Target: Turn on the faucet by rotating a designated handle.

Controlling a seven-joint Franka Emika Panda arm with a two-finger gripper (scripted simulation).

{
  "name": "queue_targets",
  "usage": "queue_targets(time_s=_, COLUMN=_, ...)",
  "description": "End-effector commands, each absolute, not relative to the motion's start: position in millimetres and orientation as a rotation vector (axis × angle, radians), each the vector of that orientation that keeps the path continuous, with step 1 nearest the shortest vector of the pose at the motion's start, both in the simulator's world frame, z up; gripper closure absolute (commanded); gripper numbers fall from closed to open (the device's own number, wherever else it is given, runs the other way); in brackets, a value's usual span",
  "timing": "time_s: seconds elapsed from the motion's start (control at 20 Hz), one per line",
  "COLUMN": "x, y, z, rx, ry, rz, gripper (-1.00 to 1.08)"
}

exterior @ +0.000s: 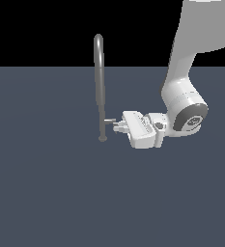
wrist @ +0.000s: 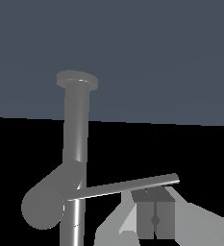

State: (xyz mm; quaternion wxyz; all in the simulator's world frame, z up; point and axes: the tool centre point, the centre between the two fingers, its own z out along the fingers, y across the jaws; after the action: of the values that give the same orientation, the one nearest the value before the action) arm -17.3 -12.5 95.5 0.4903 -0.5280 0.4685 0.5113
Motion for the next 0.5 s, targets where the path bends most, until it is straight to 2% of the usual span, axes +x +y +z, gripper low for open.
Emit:
queue_targets(time_s=0.0, x=-16.6, y=-12.5, z=90.8, rx=-1.281, ry=1.142, rz=1.244, gripper=1.08)
queue_targets(time_s=0.45, x=-10.4, y=-12.2, z=52.8, rx=-1.267, ry=1.166, rz=1.259, gripper=1.08)
